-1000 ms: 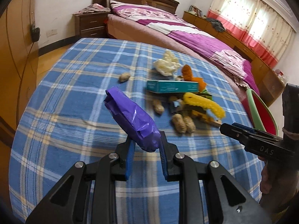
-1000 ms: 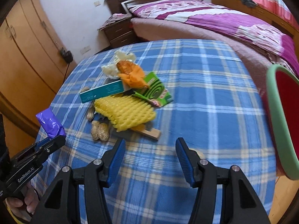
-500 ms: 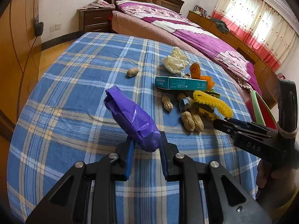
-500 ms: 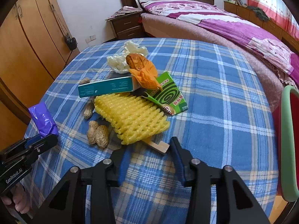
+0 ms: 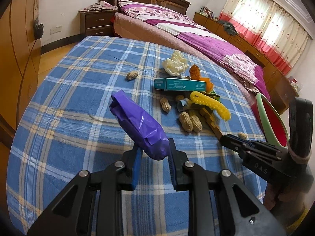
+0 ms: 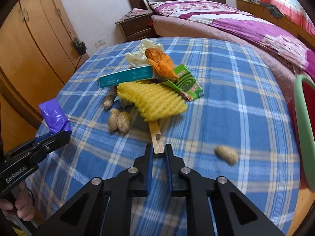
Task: Collect trash
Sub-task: 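Grasp the small wooden stick with the right tool while the left tool holds the purple bag, then carry the purple bag and wooden stick over the red bucket and open both tools, then move both tools back toward the items on the table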
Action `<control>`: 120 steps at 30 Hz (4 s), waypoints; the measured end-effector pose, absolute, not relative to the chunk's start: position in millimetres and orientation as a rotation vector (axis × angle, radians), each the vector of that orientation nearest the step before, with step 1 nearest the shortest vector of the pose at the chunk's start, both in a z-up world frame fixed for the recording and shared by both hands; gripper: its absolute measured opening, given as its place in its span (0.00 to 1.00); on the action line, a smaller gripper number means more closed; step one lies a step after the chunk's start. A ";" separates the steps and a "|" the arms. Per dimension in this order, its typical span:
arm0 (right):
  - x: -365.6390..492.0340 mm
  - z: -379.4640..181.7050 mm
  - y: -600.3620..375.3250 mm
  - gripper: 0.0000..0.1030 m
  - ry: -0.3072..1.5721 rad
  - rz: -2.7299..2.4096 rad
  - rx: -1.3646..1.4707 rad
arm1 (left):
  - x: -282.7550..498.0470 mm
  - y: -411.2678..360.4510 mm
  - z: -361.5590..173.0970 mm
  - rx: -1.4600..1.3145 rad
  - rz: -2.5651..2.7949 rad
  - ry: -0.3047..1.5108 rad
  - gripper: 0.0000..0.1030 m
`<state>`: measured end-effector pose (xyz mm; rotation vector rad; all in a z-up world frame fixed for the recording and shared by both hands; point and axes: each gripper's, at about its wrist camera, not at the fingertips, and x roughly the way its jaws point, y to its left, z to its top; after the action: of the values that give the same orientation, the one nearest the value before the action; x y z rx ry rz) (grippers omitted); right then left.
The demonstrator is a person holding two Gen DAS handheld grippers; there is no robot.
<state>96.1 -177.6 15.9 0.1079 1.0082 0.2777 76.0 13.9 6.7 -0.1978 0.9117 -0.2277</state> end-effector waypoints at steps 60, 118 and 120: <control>-16.1 94.3 -434.2 0.12 0.586 -0.109 0.552 | 91.7 -262.1 77.0 0.118 -0.711 0.824 0.24; -18.4 72.8 -417.8 0.36 0.658 -0.150 0.587 | 108.7 -228.2 47.1 0.039 -0.620 0.904 0.39; -17.5 72.7 -410.5 0.36 0.664 -0.140 0.582 | 108.0 -214.0 47.6 0.016 -0.600 0.902 0.39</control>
<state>-17.5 -410.5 72.7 0.5821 0.6644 -0.1396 108.0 -214.0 47.6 0.0165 0.9021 -0.5999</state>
